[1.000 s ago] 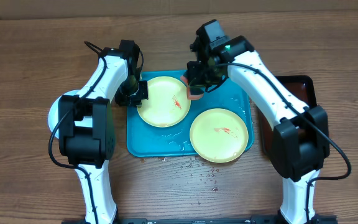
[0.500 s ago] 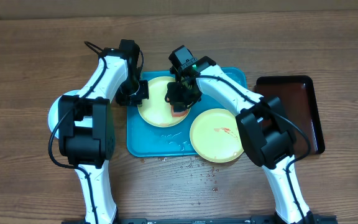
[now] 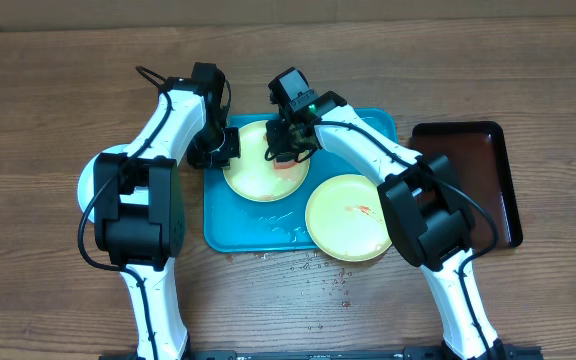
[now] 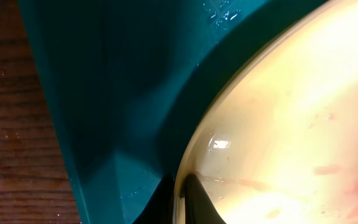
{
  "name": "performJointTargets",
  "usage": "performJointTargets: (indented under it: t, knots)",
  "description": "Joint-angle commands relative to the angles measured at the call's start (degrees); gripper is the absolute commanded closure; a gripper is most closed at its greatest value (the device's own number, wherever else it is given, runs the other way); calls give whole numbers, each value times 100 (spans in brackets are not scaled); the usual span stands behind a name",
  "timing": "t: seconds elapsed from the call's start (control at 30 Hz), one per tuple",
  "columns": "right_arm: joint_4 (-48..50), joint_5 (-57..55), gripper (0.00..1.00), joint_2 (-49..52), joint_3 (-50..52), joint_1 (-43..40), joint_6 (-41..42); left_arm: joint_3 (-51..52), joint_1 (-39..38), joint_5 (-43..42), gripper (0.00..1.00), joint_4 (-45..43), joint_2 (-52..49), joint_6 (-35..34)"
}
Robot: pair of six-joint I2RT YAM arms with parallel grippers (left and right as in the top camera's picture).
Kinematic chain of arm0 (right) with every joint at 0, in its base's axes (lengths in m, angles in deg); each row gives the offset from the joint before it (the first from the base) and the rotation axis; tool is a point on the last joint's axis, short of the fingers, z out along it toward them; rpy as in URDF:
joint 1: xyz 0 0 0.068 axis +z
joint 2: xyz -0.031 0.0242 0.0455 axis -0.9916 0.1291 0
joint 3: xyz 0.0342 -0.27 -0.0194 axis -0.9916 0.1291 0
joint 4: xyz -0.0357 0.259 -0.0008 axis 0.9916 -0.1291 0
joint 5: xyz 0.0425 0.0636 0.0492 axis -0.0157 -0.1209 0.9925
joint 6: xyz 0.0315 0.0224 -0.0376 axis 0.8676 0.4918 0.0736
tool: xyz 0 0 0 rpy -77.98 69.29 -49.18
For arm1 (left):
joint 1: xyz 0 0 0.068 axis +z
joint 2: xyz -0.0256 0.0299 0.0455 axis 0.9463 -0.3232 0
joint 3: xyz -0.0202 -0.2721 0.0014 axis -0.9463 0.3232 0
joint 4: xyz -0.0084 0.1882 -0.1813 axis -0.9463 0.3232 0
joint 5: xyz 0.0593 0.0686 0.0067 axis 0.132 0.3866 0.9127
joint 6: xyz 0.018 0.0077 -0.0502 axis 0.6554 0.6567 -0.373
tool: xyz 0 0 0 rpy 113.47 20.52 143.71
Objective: Clean dirty plates on tray and stack at the side
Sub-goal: 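Scrub the upper yellow plate with the sponge while left gripper holds it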
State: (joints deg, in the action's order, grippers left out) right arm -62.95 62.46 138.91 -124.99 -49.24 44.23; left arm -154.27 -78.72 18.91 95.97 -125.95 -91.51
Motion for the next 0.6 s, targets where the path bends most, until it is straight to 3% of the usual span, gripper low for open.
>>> performJointTargets:
  t: [0.0, 0.1, 0.23, 0.57]
  knots:
    - [-39, 835, 96, 256, -2, 140, -214, 223, -122, 66, 96, -214, -372, -81]
    - [-304, 1513, 96, 330, -2, 286, -398, 223, -122, 66, 96, -214, -372, -81]
    - [-750, 1486, 96, 328, -4, 372, -533, 223, -122, 66, 96, -219, -372, -81]
    - [-1390, -247, 96, 321, -413, -249, -487, 223, -122, 66, 96, -214, -372, -81]
